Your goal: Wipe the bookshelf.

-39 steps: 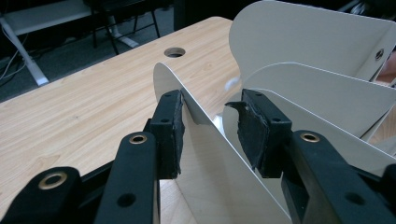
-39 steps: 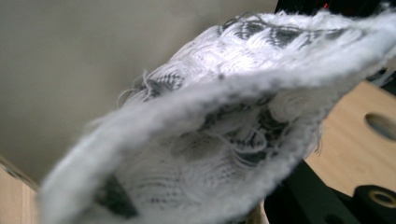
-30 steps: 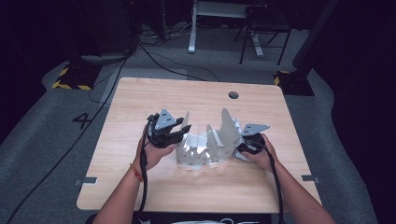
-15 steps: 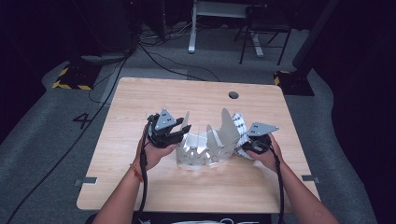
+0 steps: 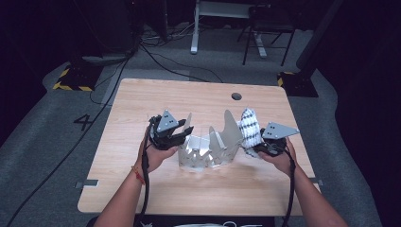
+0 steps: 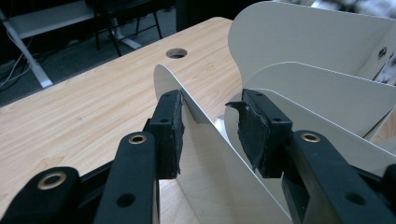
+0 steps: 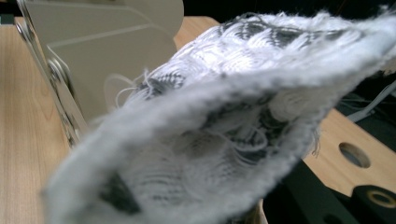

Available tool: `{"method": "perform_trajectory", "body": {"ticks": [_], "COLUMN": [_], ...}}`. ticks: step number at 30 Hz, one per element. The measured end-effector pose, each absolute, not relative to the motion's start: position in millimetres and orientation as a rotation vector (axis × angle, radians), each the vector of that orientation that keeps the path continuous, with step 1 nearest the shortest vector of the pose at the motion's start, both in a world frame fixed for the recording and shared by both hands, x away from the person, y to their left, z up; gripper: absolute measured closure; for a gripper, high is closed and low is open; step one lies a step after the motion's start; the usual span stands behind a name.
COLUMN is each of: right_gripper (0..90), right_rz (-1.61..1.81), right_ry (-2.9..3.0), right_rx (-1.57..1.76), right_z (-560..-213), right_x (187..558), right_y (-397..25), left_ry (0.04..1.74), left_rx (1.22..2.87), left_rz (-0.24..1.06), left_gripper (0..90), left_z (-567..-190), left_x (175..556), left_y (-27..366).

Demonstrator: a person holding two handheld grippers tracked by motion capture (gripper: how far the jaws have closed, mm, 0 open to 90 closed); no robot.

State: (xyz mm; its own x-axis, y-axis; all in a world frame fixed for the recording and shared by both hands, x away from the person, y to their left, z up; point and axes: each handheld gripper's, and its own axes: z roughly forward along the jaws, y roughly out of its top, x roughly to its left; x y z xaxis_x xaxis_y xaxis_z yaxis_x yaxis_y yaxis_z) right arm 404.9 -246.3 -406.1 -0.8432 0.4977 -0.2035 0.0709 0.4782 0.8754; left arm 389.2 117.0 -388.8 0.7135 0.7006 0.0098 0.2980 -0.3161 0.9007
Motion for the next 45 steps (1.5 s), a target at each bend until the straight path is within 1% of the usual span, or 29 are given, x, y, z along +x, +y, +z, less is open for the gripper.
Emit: {"method": "perform_trajectory", "body": {"ticks": [10, 11, 12, 13, 14, 18, 22, 27, 33, 35, 36, 41, 43, 44, 45], "right_gripper": [75.4, 75.4, 75.4, 75.4, 75.4, 75.2, 75.1, 75.2, 75.2, 75.3, 75.4, 75.3, 75.4, 75.3, 75.3], "right_rz": [1.282, 1.273, 1.273, 1.25, 1.25, 1.179, 1.101, 1.157, 1.259, 1.246, 1.246, 1.302, 1.312, 1.311, 1.311], "right_ry": [2.401, 2.438, 2.438, 2.469, 2.469, 2.53, 2.556, 2.536, 2.477, 2.471, 2.458, 2.42, 2.409, 2.399, 2.399], "right_rx": [0.539, 0.56, 0.56, 0.589, 0.589, 0.624, 0.652, 0.661, 0.611, 0.592, 0.575, 0.577, 0.576, 0.553, 0.553], "right_z": [-439.9, -449.7, -449.7, -460.8, -460.8, -482.3, -494.7, -486.2, -457.8, -454.2, -446.8, -435.0, -430.7, -425.7, -425.7], "right_x": [419.3, 423.7, 423.7, 427.5, 427.5, 435.5, 439.6, 446.8, 461.3, 461.9, 463.1, 460.1, 455.8, 448.3, 448.3], "right_y": [-239.5, -238.8, -238.8, -236.3, -236.3, -230.3, -223.4, -224.0, -227.3, -226.4, -225.1, -229.3, -233.2, -236.2, -236.2], "left_ry": [0.772, 0.772, 0.772, 0.771, 0.771, 0.773, 0.773, 0.776, 0.784, 0.786, 0.789, 0.793, 0.793, 0.797, 0.797], "left_rx": [1.905, 1.906, 1.906, 1.905, 1.905, 1.904, 1.904, 1.905, 1.902, 1.901, 1.901, 1.905, 1.908, 1.91, 1.91], "left_rz": [0.496, 0.497, 0.497, 0.498, 0.498, 0.497, 0.497, 0.495, 0.487, 0.485, 0.486, 0.501, 0.523, 0.54, 0.54], "left_gripper": [60.0, 60.0, 60.0, 60.0, 60.0, 60.0, 59.8, 59.7, 59.0, 58.6, 57.8, 56.4, 54.3, 54.2, 54.1], "left_z": [-388.9, -388.9, -388.9, -388.9, -388.9, -389.0, -389.0, -388.8, -389.0, -389.0, -389.1, -388.9, -388.8, -388.5, -388.5], "left_x": [389.2, 389.1, 389.1, 389.1, 389.1, 389.2, 389.3, 388.9, 390.0, 390.0, 389.6, 388.5, 387.1, 386.5, 386.5], "left_y": [117.2, 117.2, 117.2, 117.0, 117.0, 117.3, 117.4, 117.0, 117.2, 117.5, 117.4, 117.5, 117.0, 116.6, 116.6]}}
